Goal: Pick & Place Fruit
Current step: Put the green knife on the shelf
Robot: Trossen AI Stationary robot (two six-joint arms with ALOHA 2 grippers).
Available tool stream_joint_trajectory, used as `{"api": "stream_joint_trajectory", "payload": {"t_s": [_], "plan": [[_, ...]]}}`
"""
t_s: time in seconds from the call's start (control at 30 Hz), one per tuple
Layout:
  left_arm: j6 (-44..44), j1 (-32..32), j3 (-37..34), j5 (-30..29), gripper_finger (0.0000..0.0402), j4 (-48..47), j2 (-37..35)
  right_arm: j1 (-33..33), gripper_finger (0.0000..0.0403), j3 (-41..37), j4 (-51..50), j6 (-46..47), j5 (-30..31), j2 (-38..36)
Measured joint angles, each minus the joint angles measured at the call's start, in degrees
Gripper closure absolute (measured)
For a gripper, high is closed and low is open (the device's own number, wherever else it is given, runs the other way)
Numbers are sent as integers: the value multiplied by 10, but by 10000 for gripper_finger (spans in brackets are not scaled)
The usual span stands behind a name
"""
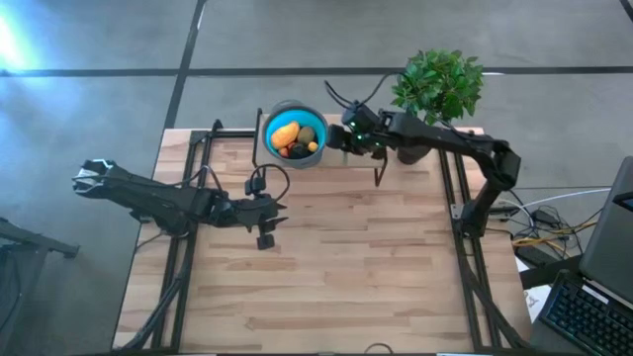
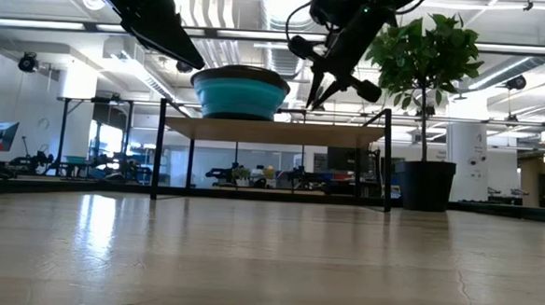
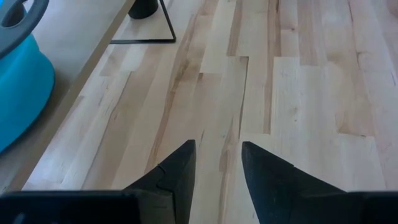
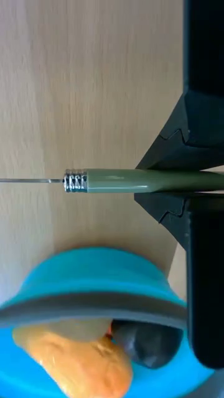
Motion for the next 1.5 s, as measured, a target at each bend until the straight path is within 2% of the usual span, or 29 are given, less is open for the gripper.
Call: {"api": "stream_joint_trajectory", "payload": {"t_s": [0.43, 1.3, 1.5], "plan": [[0, 0, 0, 3, 266, -1, 0, -5, 374, 11, -91, 22, 3, 12], [0, 0, 0, 4, 268, -11, 0, -10, 373, 0, -85, 2, 4, 33], [0, 0, 0, 4, 268, -12, 0, -10, 353, 0, -85, -6, 5, 34]]}}
